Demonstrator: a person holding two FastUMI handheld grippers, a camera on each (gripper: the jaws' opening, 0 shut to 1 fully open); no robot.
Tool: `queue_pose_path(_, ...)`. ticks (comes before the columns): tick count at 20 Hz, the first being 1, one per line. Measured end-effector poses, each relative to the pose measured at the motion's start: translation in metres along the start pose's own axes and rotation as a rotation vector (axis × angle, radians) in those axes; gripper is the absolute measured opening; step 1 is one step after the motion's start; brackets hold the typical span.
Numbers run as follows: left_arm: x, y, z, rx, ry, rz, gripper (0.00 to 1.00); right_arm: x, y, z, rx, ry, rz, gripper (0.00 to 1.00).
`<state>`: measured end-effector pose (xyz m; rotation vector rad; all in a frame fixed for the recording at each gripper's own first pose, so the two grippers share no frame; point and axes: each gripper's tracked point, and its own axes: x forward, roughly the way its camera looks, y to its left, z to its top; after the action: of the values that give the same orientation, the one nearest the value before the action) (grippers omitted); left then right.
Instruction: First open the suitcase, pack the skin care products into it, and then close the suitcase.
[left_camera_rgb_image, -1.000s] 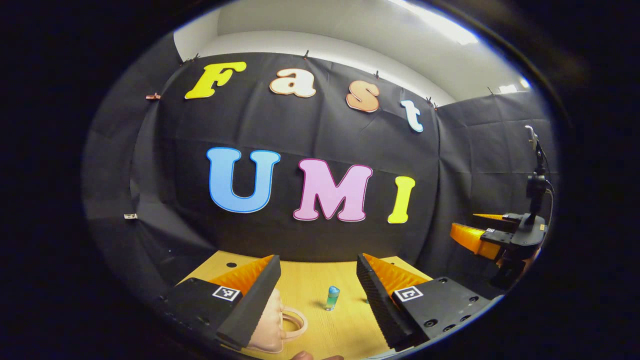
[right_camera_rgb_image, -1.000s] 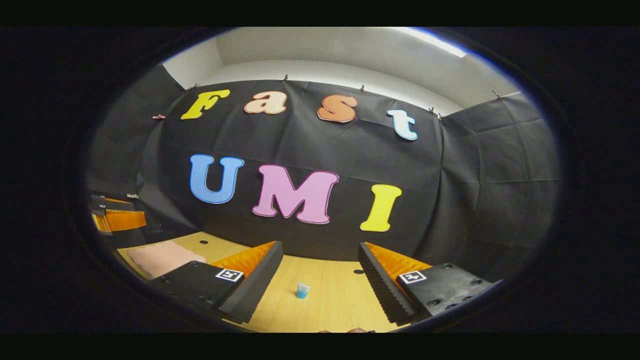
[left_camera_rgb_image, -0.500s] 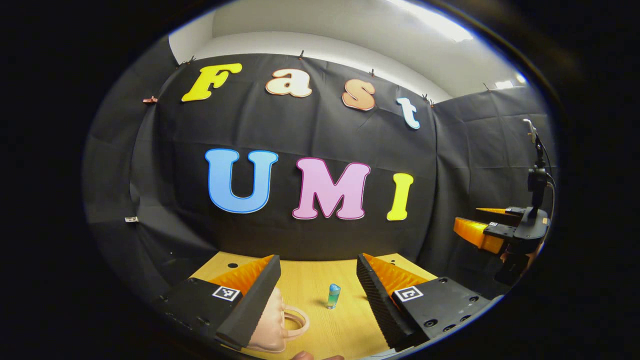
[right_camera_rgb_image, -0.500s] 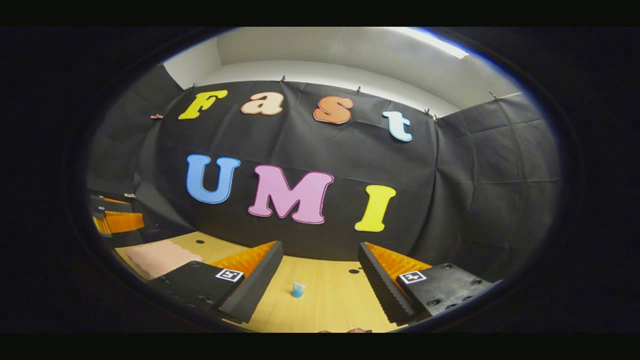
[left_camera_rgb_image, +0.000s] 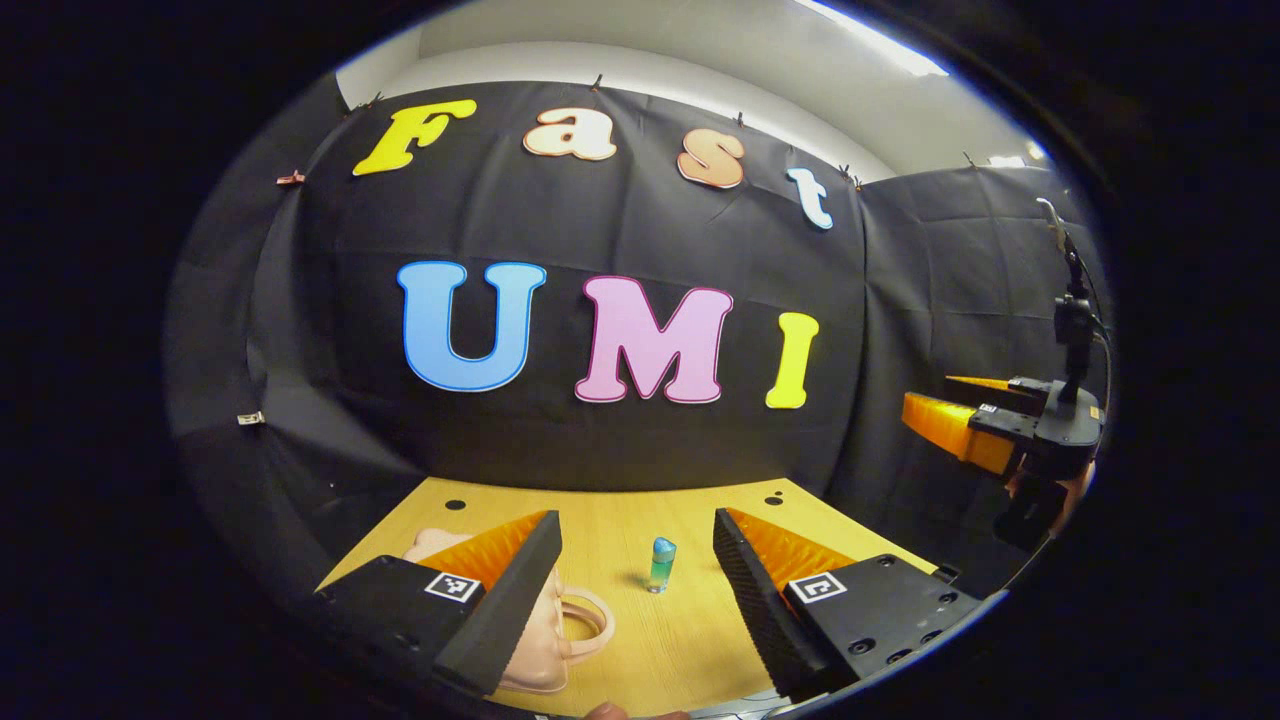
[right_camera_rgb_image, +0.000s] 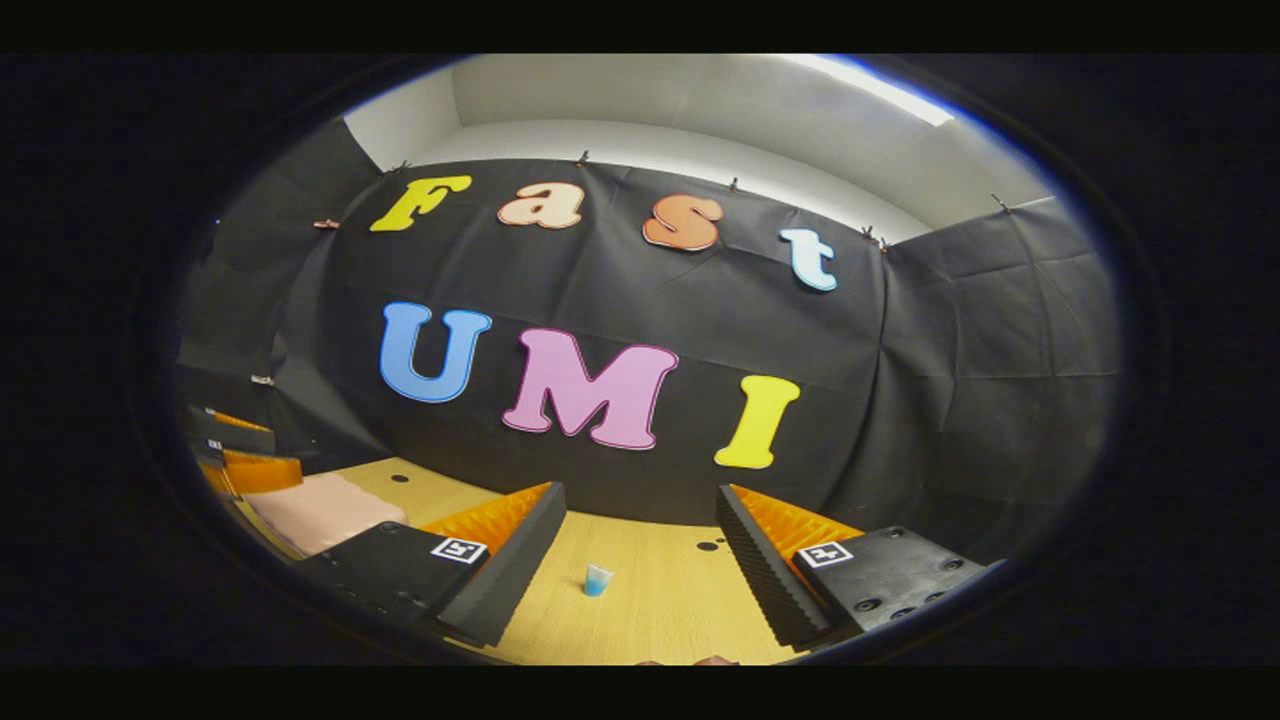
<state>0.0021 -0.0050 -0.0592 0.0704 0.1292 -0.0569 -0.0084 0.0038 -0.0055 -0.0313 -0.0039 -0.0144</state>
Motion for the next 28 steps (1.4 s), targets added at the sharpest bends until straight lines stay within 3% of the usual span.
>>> queue_pose_path(5,0.03,-0.006,-0.058,0.016,0.131,-0.018,0.96,0.011,0.013,-0.009,-0.015,0.009,0.037,0.96)
queue_pose_path(8,0.054,-0.012,-0.111,-0.024,0.295,-0.023,0.96,0.019,0.015,-0.023,-0.025,0.027,0.074,0.96)
queue_pose_path(11,0.08,0.0,-0.143,-0.084,0.392,0.03,0.96,0.034,0.017,-0.036,-0.017,0.041,0.139,0.96)
queue_pose_path(18,0.132,0.04,-0.221,-0.112,0.652,0.231,0.96,0.097,0.009,-0.068,0.001,0.05,0.228,0.96)
queue_pose_path(21,0.146,0.045,-0.244,-0.118,0.727,0.274,0.96,0.12,0.006,-0.088,0.035,0.084,0.266,0.96)
queue_pose_path(24,0.163,0.045,-0.255,-0.082,0.757,0.286,0.86,0.138,-0.002,-0.109,0.045,0.11,0.285,0.96)
queue_pose_path(28,0.17,0.041,-0.276,-0.121,0.837,0.295,0.8,0.152,-0.007,-0.127,0.054,0.137,0.308,0.96)
